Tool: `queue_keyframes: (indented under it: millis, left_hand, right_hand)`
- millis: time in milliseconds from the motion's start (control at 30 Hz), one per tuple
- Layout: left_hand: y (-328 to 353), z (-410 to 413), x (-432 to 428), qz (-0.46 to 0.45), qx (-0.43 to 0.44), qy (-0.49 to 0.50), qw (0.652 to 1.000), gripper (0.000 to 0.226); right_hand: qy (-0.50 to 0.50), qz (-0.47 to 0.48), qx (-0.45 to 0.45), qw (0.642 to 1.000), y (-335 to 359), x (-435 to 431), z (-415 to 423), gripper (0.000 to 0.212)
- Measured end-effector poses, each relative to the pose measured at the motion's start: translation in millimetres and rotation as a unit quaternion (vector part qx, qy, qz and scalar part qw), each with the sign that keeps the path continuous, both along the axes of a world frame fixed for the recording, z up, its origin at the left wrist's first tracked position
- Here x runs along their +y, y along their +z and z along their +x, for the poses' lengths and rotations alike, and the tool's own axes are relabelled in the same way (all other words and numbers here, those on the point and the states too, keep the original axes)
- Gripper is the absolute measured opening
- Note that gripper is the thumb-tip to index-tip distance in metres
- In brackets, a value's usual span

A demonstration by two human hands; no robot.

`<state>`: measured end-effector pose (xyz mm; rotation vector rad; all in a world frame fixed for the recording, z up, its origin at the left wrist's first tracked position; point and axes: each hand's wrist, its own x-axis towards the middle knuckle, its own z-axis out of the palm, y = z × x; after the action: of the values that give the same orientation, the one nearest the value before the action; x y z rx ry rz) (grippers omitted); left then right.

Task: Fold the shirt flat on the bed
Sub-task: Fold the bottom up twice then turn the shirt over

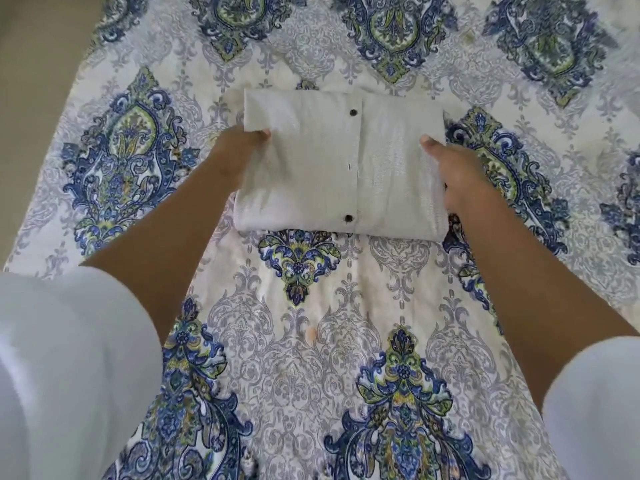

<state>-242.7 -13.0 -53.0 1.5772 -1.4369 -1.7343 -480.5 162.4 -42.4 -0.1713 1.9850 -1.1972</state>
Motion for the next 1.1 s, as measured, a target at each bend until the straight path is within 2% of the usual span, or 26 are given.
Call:
queue_keyframes:
  millis: [67, 100, 167, 200, 300, 333, 367, 467, 533, 600, 667, 767, 833, 900, 967, 1033, 1100]
  left_hand:
    - [1.4, -7.6, -11.6, 0.001, 0.003, 0.005, 1.0, 0.012]
    - [2.1, -10.5, -17.5, 0.005, 0.008, 0.01, 1.0, 0.015]
    - [-0.3, -12.9, -26.0, 0.005, -0.013, 0.003, 1.0, 0.015]
    - [-2.6, -14.3, -27.5, 0.004, -0.025, -0.005, 1.0, 0.019]
    - [-10.6, -17.9, -30.7, -0.033, -0.005, 0.013, 0.999, 0.024]
    - [-14.5, -18.8, -33.4, -0.051, -0.003, 0.026, 0.998, 0.021]
    - [-18.5, -19.5, -36.1, -0.073, -0.014, 0.031, 0.997, 0.018]
    - [-27.0, -23.2, -32.1, -0.166, -0.111, 0.007, 0.98, 0.011]
    - [-28.9, -27.9, -18.0, -0.228, -0.193, 0.001, 0.954, 0.032]
    - [-23.3, -33.2, 5.0, -0.311, -0.317, -0.03, 0.896, 0.054]
    - [-22.3, -38.6, 30.8, -0.389, -0.344, -0.12, 0.846, 0.064]
    - [-40.5, -37.7, 52.9, -0.428, -0.328, -0.32, 0.779, 0.062]
    - [-55.6, -27.5, 48.0, -0.407, -0.358, -0.368, 0.755, 0.062]
    - [-58.4, -17.4, 41.9, -0.397, -0.371, -0.359, 0.759, 0.063]
    - [-52.1, -8.2, 46.2, -0.398, -0.365, -0.324, 0.777, 0.063]
    - [-44.1, 2.4, 54.0, -0.368, -0.351, -0.209, 0.835, 0.068]
    - [-39.5, 15.1, 58.7, -0.286, -0.312, -0.045, 0.905, 0.071]
  right_hand:
    - [-0.02, -0.012, 0.012, 1.0, 2.7, -9.4, -4.9, 0.017]
    - [-0.03, -0.012, 0.016, 0.999, 3.2, -12.2, -8.5, 0.015]
    - [-0.037, -0.011, 0.03, 0.999, -0.1, -15.6, -14.8, 0.032]
    - [-0.03, -0.011, 0.032, 0.999, -3.2, -16.7, -16.8, 0.034]
    - [-0.032, -0.036, 0.048, 0.998, -10.8, -18.3, -18.0, 0.007]
    - [-0.038, -0.048, 0.066, 0.996, -14.3, -18.6, -19.3, 0.013]
    - [-0.043, -0.053, 0.082, 0.994, -18.4, -19.7, -20.3, 0.015]
    - [-0.038, -0.021, 0.133, 0.99, -24.5, -25.6, -18.0, 0.002]
    - [0.014, 0.045, 0.231, 0.972, -29.3, -25.8, -14.9, 0.01]
    - [0.055, 0.123, 0.387, 0.912, -33.5, -19.0, -6.1, 0.03]
    - [0.138, 0.121, 0.504, 0.844, -35.7, -12.7, 15.9, 0.048]
    - [0.324, 0.114, 0.513, 0.786, -44.3, -9.3, 46.3, 0.054]
    - [0.364, 0.163, 0.474, 0.785, -56.3, -3.6, 45.4, 0.055]
    - [0.353, 0.19, 0.444, 0.801, -60.1, 1.6, 37.8, 0.055]
    - [0.293, 0.18, 0.428, 0.836, -55.8, 9.6, 36.1, 0.055]
    - [0.178, 0.178, 0.4, 0.881, -48.1, 19.4, 37.1, 0.058]
    - [0.103, 0.191, 0.355, 0.909, -44.9, 30.7, 35.7, 0.059]
